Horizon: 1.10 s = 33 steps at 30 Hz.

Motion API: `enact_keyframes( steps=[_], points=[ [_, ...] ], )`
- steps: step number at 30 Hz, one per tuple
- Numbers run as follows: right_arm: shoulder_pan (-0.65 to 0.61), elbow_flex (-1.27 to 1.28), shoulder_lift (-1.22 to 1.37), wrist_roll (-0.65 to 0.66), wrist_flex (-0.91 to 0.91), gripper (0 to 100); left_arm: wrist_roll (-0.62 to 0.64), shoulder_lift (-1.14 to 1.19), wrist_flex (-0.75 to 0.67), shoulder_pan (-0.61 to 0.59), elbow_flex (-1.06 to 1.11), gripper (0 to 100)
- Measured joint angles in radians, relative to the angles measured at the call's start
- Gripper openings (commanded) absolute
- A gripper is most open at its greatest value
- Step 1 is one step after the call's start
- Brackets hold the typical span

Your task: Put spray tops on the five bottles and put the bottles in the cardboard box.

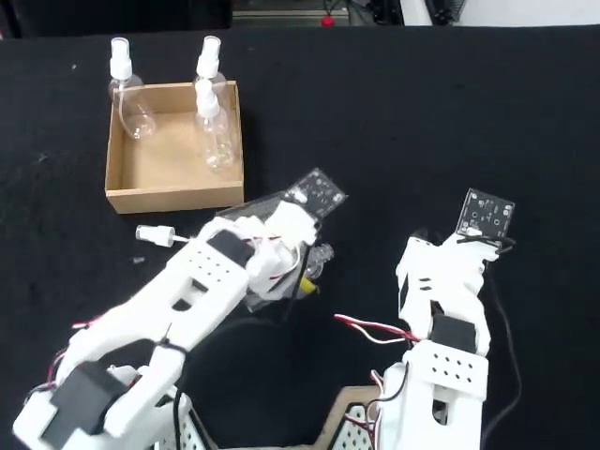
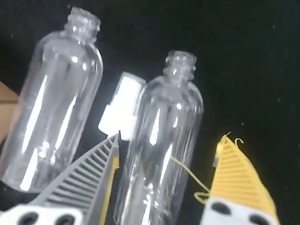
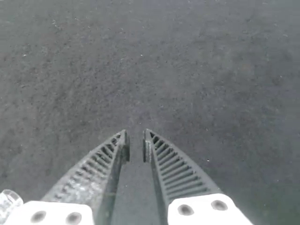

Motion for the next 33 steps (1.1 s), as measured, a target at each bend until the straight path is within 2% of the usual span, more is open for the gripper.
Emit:
enact_keyframes(
  steps=[9, 20, 23, 27, 33],
  points=[
    [0.0, 0.0, 0.0, 0.0, 0.0, 6.0, -0.002, 0.218, 0.043, 0.034, -0.192, 31],
    [0.0, 0.0, 0.0, 0.0, 0.0, 6.0, -0.066, 0.301, 0.046, 0.043, -0.206, 30],
    [0.0, 0.0, 0.0, 0.0, 0.0, 6.0, -0.066, 0.301, 0.057, 0.044, -0.206, 24],
    [0.0, 0.0, 0.0, 0.0, 0.0, 6.0, -0.068, 0.301, 0.17, 0.049, -0.241, 14],
    [0.0, 0.0, 0.0, 0.0, 0.0, 6.0, -0.066, 0.301, 0.446, 0.017, -0.377, 13]
  ],
)
